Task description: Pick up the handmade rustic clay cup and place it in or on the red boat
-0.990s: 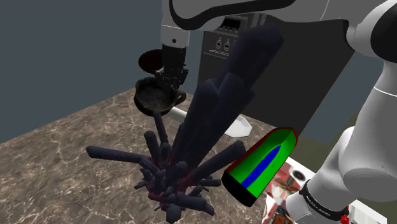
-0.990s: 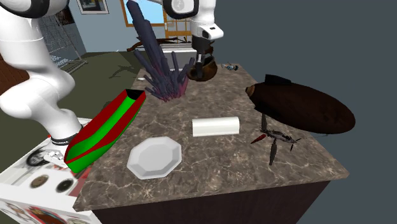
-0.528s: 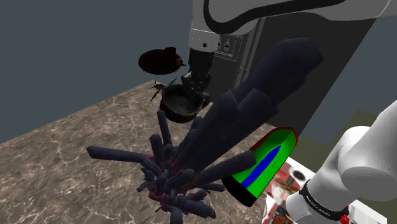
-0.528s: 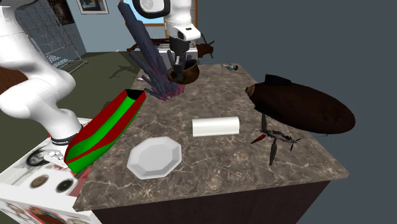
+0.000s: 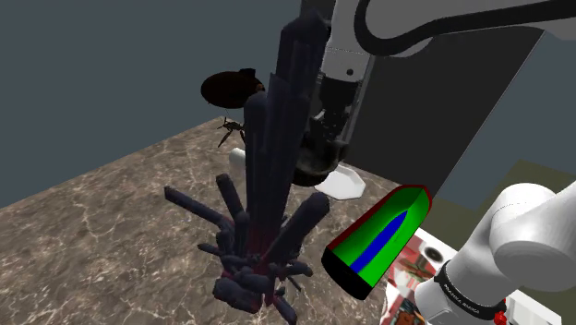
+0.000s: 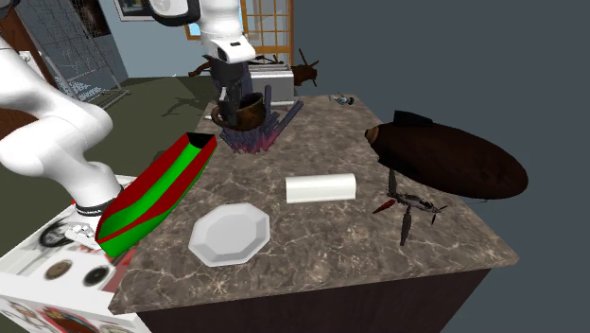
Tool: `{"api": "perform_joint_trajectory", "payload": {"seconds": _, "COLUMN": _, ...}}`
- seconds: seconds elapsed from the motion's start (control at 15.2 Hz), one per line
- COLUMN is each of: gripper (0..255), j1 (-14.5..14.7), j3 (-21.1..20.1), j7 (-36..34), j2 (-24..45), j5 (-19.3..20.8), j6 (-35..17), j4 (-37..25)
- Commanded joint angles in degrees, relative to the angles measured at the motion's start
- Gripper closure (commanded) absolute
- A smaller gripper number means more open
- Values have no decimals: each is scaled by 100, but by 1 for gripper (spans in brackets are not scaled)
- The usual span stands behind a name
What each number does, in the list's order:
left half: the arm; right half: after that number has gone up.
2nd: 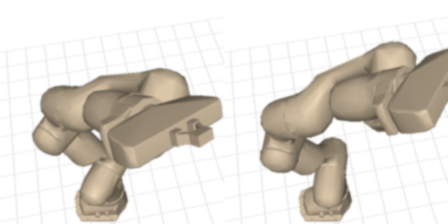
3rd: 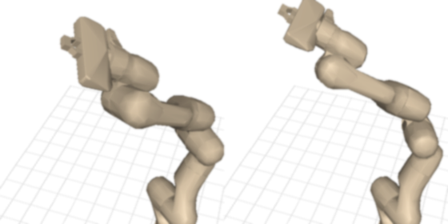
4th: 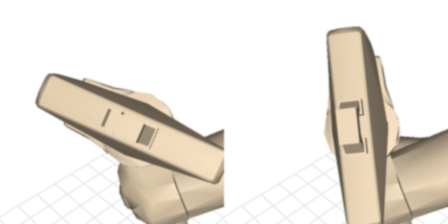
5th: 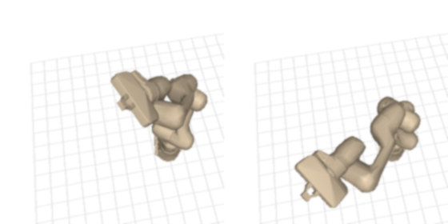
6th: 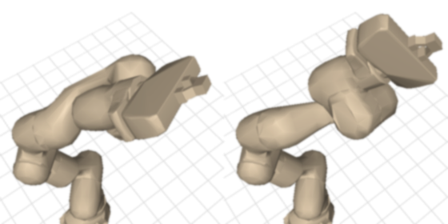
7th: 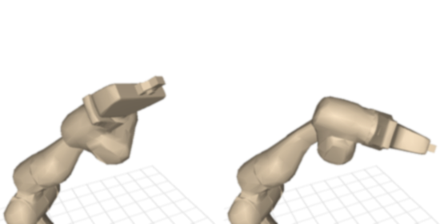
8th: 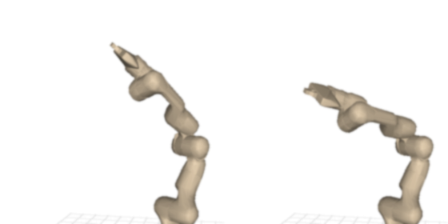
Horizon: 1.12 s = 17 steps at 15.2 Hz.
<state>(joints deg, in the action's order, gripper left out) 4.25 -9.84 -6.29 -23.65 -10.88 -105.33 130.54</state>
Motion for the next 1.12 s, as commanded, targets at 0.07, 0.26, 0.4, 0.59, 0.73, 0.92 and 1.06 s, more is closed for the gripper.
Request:
{"api": "perform_joint_trajectory", "payload": {"seconds": 0.07, "gripper": 255, "j1": -40, "j3": 209, "j7": 258, "j2": -726, "j5": 3, "j6": 167, "j4": 593}}
{"api": "perform_joint_trajectory", "payload": {"seconds": 0.26, "gripper": 255, "j1": -81, "j3": 407, "j7": 454, "j2": -1402, "j5": 68, "j6": 396, "j4": 1071}}
{"api": "perform_joint_trajectory", "payload": {"seconds": 0.4, "gripper": 255, "j1": -122, "j3": 546, "j7": 582, "j2": -1858, "j5": 140, "j6": 584, "j4": 1359}}
{"api": "perform_joint_trajectory", "payload": {"seconds": 0.59, "gripper": 255, "j1": -207, "j3": 770, "j7": 776, "j2": -2546, "j5": 292, "j6": 918, "j4": 1741}}
{"api": "perform_joint_trajectory", "payload": {"seconds": 0.73, "gripper": 255, "j1": -283, "j3": 929, "j7": 911, "j2": -3004, "j5": 422, "j6": 1174, "j4": 1961}}
{"api": "perform_joint_trajectory", "payload": {"seconds": 0.92, "gripper": 255, "j1": -423, "j3": 1190, "j7": 1127, "j2": -3682, "j5": 661, "j6": 1604, "j4": 2233}}
{"api": "perform_joint_trajectory", "payload": {"seconds": 1.06, "gripper": 255, "j1": -549, "j3": 1407, "j7": 1305, "j2": -4180, "j5": 877, "j6": 1960, "j4": 2392}}
